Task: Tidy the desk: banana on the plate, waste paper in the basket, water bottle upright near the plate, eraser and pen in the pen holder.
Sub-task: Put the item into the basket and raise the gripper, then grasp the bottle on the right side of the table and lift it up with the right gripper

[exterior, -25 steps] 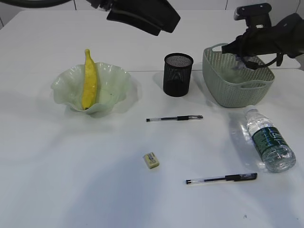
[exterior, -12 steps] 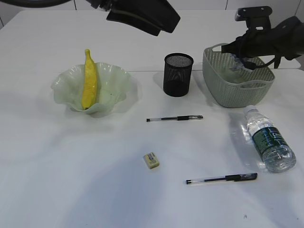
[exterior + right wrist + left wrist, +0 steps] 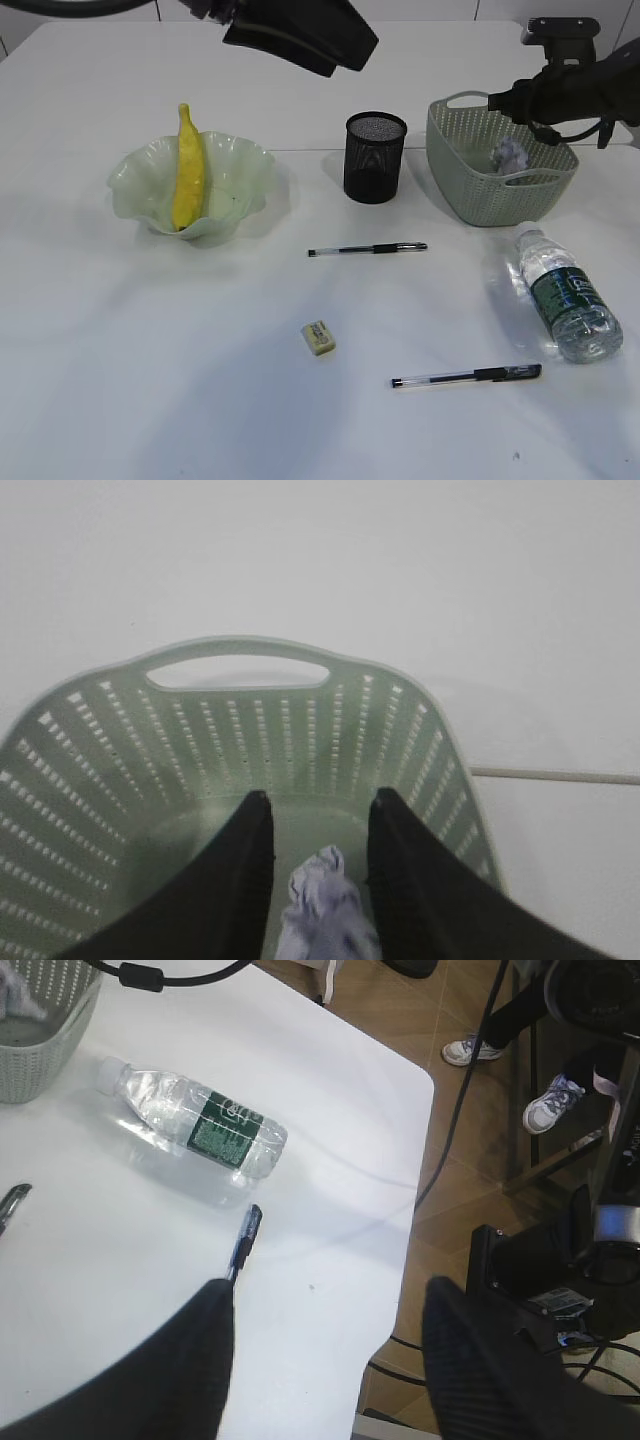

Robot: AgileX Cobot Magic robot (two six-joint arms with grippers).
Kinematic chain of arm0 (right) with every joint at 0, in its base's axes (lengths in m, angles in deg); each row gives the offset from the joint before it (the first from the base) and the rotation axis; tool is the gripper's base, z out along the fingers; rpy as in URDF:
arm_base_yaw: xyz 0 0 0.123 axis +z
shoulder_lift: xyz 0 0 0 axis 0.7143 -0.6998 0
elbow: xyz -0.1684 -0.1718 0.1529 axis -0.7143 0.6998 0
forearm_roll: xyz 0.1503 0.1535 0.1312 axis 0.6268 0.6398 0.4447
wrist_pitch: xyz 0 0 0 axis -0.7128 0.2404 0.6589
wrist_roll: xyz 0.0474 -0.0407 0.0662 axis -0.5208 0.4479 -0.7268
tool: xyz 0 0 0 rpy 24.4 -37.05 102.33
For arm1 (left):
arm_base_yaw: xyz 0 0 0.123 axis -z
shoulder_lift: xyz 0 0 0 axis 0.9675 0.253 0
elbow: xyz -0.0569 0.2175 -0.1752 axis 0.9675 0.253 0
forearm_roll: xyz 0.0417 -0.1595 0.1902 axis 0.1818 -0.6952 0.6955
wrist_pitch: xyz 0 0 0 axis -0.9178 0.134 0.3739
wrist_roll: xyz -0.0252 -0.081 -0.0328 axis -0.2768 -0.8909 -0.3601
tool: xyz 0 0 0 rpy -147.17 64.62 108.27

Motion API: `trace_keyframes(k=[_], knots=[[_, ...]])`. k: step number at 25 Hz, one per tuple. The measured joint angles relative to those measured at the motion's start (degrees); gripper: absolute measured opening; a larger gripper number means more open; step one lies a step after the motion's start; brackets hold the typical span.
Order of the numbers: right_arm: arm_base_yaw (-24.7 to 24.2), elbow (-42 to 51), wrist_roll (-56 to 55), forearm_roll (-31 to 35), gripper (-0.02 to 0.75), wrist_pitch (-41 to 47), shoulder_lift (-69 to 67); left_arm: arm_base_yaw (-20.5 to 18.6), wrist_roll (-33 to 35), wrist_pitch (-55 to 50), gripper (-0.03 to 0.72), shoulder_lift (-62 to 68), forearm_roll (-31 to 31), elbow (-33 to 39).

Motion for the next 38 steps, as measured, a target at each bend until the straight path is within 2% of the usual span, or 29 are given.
trace_keyframes(k=[8,21,38], knots=[[0.00,-2.32,0.00,2.03,0.252,5.02,0.00,0.00,-0.11,0.00,0.426,0.00,0.12,0.00],[0.00,-11.90,-0.74,2.15,0.252,23.29,0.29,0.00,-1.05,0.00,0.426,0.00,3.07,0.00],[0.00,-12.66,-1.01,3.49,0.253,42.99,15.81,0.00,-1.08,2.63,0.377,0.00,3.27,0.00]])
